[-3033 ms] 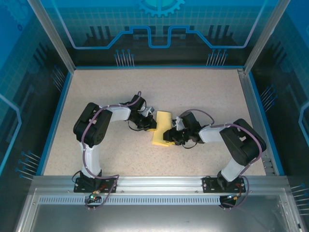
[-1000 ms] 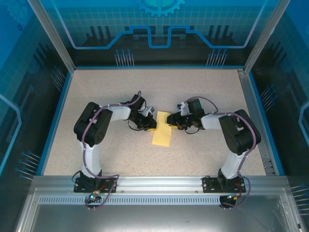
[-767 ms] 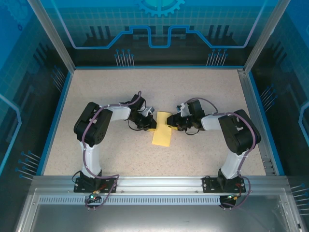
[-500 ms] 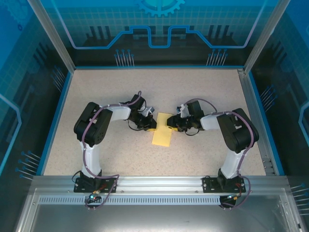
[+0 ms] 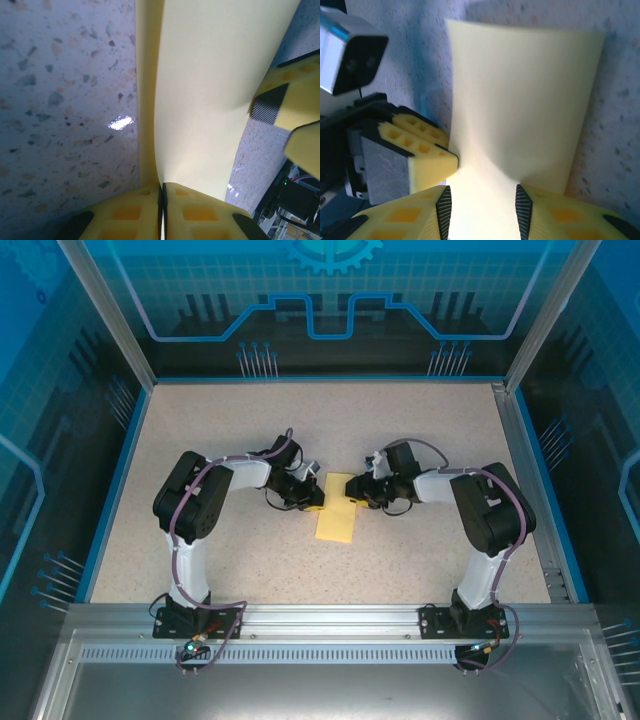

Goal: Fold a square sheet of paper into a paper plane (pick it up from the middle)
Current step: Fold the square sheet of paper in half at the center of the table.

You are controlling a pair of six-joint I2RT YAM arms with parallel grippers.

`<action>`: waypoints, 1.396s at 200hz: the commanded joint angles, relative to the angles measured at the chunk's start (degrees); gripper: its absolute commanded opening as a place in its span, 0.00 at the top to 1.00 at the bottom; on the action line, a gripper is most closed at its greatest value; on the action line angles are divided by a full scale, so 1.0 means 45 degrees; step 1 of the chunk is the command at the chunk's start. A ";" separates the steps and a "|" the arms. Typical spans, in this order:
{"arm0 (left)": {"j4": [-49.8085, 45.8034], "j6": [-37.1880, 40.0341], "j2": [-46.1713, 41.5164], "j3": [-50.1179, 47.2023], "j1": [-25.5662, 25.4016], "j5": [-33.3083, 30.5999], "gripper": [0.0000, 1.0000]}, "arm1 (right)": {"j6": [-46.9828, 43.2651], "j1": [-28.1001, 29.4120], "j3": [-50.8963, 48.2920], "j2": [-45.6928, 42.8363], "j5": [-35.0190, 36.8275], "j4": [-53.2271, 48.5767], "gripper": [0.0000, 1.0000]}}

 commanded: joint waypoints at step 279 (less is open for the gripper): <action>-0.1035 0.0485 0.0872 -0.0424 0.0018 -0.1054 0.87 | -0.0670 -0.0279 0.2647 0.2037 0.0606 -0.2236 0.57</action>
